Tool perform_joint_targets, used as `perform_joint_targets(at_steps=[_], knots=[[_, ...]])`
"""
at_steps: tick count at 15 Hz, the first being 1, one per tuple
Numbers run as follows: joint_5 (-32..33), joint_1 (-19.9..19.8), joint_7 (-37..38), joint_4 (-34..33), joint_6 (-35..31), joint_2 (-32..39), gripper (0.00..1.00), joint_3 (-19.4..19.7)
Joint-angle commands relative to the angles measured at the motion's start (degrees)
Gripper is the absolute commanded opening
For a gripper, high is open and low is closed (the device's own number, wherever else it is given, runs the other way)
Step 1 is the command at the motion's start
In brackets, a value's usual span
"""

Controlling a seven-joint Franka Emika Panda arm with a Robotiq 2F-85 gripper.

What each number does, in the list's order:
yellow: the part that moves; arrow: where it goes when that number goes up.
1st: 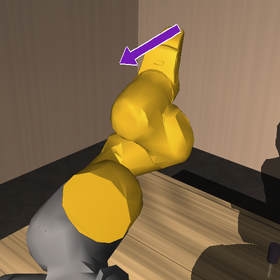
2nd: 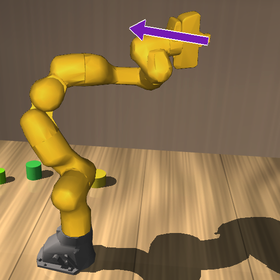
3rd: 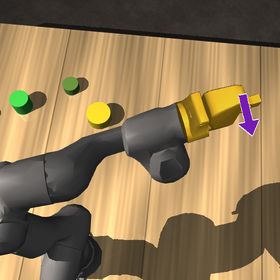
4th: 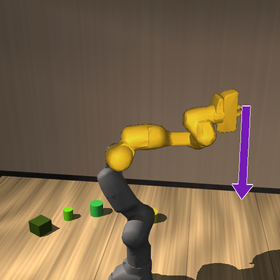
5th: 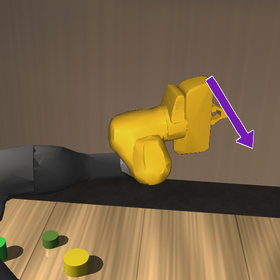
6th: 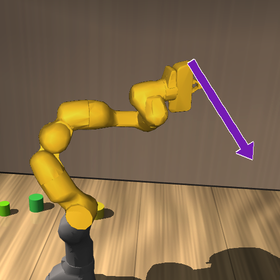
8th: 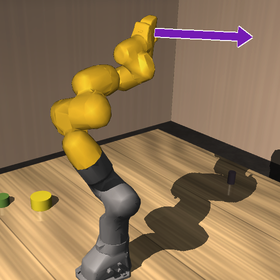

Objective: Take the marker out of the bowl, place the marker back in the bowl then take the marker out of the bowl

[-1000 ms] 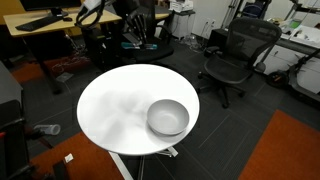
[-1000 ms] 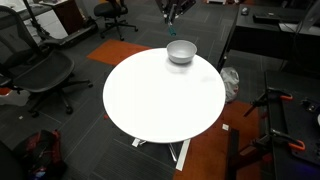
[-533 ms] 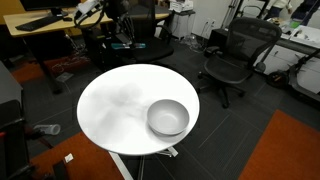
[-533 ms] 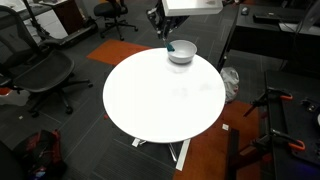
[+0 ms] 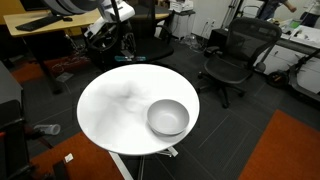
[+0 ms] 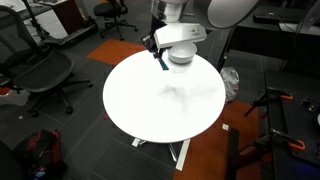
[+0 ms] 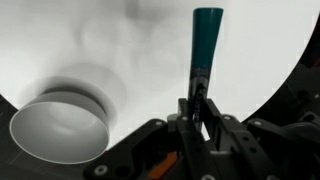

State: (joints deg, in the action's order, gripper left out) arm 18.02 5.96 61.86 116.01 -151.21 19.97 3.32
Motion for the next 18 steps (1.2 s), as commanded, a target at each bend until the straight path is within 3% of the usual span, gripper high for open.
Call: perform_joint_targets(at_steps=[1, 11, 18], knots=[[-1.11, 1.58, -2.59, -4.24, 0.05, 4.97, 0.05, 1.39], [-4.91, 2.9, -8.34, -10.07, -0.16, 13.96, 0.05, 1.98], [-5.77, 5.43, -7.55, -10.87, -0.72, 17.61, 0.05, 3.39]])
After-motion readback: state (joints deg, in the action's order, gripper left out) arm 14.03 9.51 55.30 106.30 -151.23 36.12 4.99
